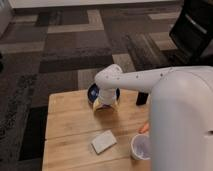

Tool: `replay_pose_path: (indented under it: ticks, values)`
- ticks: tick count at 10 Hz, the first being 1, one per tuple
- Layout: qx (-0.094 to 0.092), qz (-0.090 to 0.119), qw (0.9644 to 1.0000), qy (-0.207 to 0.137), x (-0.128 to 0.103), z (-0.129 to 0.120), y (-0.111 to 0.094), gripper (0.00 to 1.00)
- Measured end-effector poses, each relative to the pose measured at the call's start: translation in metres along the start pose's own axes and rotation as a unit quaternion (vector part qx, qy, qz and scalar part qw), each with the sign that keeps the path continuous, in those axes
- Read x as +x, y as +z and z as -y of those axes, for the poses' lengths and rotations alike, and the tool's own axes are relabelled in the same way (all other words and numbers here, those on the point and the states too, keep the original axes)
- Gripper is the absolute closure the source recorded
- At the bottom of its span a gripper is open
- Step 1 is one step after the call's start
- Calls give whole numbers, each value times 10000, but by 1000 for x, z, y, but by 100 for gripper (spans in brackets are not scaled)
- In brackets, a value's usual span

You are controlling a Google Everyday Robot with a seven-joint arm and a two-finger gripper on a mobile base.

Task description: Push the ceramic bowl across the table

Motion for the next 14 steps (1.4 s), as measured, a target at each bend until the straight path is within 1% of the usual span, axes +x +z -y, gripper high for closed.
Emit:
replay_pose_path:
  ticks: [1,2,3,4,5,6,7,8,10,12,14]
  values:
    - [127,111,9998,-95,-26,4,-12,35]
    - [166,178,9996,-119,-38,5,-18,35]
    - [256,254,9992,-147,-55,9,-27,35]
    - [457,427,9978,-196,-87,15,-52,35]
    - [509,477,9973,-212,-96,15,-60,35]
    - [574,538,9966,-244,-108,14,-72,35]
    - [596,550,9963,-284,-114,10,-83,35]
    - [584,530,9965,-290,-113,8,-84,35]
    - [490,316,9978,-330,-92,-2,-83,35]
    - [460,211,9982,-320,-77,-5,-82,35]
    - [432,61,9985,-338,-54,-11,-81,35]
